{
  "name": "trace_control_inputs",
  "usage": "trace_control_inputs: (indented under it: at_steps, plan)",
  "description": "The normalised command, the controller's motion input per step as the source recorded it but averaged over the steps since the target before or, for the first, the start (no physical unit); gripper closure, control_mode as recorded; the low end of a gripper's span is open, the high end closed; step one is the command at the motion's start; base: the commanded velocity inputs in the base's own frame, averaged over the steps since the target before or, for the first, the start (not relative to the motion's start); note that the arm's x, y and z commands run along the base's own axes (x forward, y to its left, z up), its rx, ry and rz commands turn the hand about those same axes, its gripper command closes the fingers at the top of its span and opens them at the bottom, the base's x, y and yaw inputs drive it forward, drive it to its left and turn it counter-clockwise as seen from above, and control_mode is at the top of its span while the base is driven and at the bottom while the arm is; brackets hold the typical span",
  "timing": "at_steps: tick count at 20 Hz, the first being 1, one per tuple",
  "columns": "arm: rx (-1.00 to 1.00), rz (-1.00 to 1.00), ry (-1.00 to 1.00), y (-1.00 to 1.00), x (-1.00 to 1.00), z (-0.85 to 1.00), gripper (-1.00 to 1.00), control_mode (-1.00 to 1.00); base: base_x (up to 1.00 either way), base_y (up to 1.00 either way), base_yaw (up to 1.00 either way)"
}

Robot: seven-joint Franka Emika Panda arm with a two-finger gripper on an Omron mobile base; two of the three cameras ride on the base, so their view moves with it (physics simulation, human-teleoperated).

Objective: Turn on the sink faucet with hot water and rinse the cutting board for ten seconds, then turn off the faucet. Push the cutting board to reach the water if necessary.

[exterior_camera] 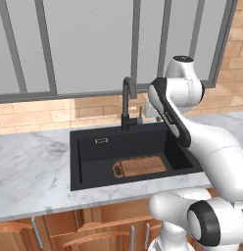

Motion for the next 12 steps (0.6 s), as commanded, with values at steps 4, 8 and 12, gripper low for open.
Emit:
trace_control_inputs:
  at_steps: [4, 8, 12]
  plan:
    - [0.00, 0.00, -0.16, -0.02, -0.13, -0.04, -1.00, -1.00, 0.00, 0.00, 0.00]
    - [0.01, 0.13, -0.36, -0.36, -0.04, -0.17, -1.00, -1.00, 0.00, 0.00, 0.00]
    - [0.07, 0.18, -0.45, -0.53, 0.00, -0.48, -1.00, -1.00, 0.00, 0.00, 0.00]
